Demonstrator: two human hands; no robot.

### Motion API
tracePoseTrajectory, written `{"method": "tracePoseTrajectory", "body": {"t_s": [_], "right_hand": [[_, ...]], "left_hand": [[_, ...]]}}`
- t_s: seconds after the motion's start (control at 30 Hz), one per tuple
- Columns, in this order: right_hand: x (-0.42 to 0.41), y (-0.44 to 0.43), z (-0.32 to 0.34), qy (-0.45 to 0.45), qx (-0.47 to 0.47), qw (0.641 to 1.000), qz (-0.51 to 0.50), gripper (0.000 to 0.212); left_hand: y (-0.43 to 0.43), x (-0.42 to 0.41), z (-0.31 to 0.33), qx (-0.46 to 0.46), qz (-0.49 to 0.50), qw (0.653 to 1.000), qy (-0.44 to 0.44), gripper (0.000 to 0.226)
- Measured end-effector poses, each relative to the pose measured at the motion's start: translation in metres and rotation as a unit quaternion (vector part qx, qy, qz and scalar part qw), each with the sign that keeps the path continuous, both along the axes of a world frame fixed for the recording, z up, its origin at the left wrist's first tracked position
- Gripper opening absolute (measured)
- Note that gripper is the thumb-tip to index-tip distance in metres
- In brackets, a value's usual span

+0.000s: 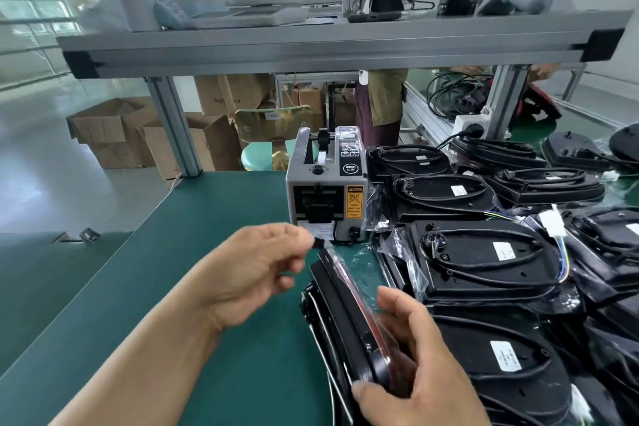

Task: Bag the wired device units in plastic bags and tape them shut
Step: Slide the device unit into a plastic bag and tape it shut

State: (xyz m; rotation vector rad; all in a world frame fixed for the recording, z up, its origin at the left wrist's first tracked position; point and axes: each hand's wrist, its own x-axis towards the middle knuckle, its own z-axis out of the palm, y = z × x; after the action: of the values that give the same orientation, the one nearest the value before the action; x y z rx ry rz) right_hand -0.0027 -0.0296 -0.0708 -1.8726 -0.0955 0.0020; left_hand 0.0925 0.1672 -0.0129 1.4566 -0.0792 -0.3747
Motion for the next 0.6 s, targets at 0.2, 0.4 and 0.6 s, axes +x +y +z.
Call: {"method": "tracePoseTrajectory", "body": {"t_s": [0.2,0.4,0.6], "right_hand": [[0.048,0.02,0.039,-0.063,-0.223,0.972,-0.026,0.067],[0.074,0.031,0.033,-0.12,-0.313,0.941,-0.052,0.026],[0.075,0.024,0.024,-0.114,-0.261,0.955,-0.087,0.023]], "left_hand": [[-0.013,-0.01,-0.013,-0.028,-0.007,0.999,0.037,0.011],[-0.003,0.002,-0.009,-0.089,0.019,0.991,0.101,0.008],[-0.001,0.009,-0.01,0.139,0.009,0.99,0.021,0.017]]}}
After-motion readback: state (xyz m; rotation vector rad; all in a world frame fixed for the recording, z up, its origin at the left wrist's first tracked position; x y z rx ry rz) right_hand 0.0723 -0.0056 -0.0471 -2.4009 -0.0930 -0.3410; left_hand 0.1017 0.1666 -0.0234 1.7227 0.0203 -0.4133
